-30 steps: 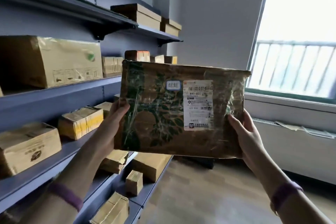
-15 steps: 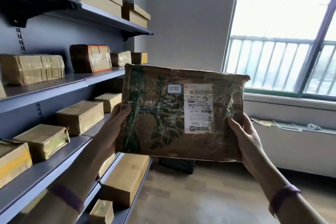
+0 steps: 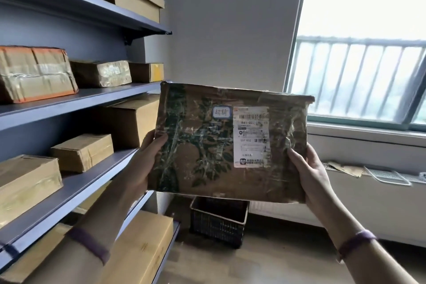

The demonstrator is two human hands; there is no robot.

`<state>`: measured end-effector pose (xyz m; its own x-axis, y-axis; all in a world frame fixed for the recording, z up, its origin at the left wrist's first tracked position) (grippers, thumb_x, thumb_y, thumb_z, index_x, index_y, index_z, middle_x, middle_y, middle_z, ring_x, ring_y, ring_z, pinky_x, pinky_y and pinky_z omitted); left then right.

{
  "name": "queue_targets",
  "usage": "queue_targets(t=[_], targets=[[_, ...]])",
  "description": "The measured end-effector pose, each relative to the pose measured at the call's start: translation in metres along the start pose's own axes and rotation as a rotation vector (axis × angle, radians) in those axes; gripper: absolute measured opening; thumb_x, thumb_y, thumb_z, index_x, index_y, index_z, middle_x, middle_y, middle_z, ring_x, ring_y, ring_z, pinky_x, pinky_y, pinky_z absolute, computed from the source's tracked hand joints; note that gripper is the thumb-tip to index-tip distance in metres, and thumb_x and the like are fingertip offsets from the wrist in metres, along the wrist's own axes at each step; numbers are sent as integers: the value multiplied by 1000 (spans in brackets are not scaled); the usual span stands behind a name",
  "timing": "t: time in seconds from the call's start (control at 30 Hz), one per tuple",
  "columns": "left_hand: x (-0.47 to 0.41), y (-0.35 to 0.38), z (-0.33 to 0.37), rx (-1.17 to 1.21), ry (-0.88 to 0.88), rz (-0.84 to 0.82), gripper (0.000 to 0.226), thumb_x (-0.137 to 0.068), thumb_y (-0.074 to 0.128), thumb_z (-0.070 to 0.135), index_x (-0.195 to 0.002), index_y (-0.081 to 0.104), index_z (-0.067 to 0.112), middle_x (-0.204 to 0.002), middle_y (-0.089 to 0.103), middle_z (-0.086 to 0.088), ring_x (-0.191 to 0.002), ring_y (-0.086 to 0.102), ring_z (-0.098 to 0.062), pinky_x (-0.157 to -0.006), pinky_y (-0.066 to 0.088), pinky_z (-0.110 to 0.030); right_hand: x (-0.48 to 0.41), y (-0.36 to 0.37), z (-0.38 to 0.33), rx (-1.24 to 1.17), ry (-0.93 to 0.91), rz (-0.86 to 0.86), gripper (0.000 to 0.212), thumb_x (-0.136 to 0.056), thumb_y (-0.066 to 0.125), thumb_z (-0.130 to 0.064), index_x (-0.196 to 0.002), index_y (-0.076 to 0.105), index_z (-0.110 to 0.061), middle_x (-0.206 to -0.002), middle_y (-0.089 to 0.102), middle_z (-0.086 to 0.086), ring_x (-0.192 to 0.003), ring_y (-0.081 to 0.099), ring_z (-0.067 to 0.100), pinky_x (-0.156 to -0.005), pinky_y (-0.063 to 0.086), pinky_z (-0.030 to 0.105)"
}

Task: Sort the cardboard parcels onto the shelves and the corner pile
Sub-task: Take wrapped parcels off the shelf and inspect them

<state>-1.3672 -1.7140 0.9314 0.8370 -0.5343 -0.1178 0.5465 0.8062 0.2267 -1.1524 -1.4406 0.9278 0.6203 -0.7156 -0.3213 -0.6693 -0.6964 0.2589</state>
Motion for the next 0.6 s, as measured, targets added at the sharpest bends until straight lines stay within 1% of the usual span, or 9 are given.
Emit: queue_targets(t=[0.03,0.1,0.13,0.2,0.3,0.37,0.43,0.53,0.6], targets=[[-21,6,-4,3,-3,8,45,-96,54,40,-138,42,29,-123,63,-7,-109,65,-29,-88,54,-44,-22,-2,4,1,0,-11,49,-79,70,-34,-124,59,-21,-110,73,6,-93,69,21,-77,61,40],[-61,16,-8,13,-8,15,44,-97,54,39,-138,43,28,-125,64,-9,-109,66,-31,-89,55,-47,-66,-7,12,15,1,-18,35,-89,65,-27,-123,60,-23,-108,73,4,-91,70,19,-74,62,37],[-79,20,-11,21,-16,21,43,-98,55,38,-138,44,28,-125,65,-10,-108,68,-31,-86,56,-46,-86,-9,17,26,1,-17,29,-92,63,-23,-122,61,-24,-106,73,3,-89,70,18,-71,62,35],[-113,26,-15,21,-29,32,41,-98,56,39,-136,45,29,-123,66,-10,-105,69,-30,-78,58,-43,-122,-11,28,46,5,-11,26,-95,61,-21,-120,61,-24,-103,73,3,-86,70,17,-68,61,33],[-160,33,-21,13,-23,28,39,-95,57,42,-131,48,32,-119,67,-7,-104,70,-28,-76,57,-42,-170,-9,45,52,2,3,24,-95,61,-20,-119,62,-26,-101,74,0,-83,71,14,-67,61,31],[-193,33,-27,14,-14,23,41,-90,59,44,-128,50,33,-116,70,-5,-101,71,-25,-77,57,-41,-201,-5,59,61,-1,-1,26,-95,62,-21,-120,61,-27,-105,74,1,-87,71,15,-72,61,34],[-227,32,-36,14,-11,25,45,-86,61,46,-128,51,34,-116,70,-3,-101,72,-23,-78,56,-41,-231,-1,77,74,2,-8,28,-95,62,-22,-123,61,-26,-110,73,3,-95,70,19,-81,60,41],[-283,28,-55,24,-28,20,35,-92,59,44,-125,53,36,-115,71,-1,-102,71,-23,-80,57,-41,-277,6,107,102,2,2,27,-95,62,-23,-122,61,-26,-114,72,4,-101,68,22,-89,56,45],[-325,24,-66,22,-30,16,31,-94,58,42,-124,54,35,-113,72,-1,-102,71,-24,-80,57,-41,-310,14,126,120,0,16,28,-95,62,-23,-123,61,-25,-115,71,5,-102,68,23,-88,56,44]])
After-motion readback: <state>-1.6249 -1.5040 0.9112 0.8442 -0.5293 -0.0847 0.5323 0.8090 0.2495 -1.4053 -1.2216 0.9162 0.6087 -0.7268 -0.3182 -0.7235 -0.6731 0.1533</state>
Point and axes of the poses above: each hand's wrist, its own x-axis away from the middle knuckle, its own y-axis out of the palm, z = x × y, the point moved 8 cm from there along -x, towards the middle knuckle
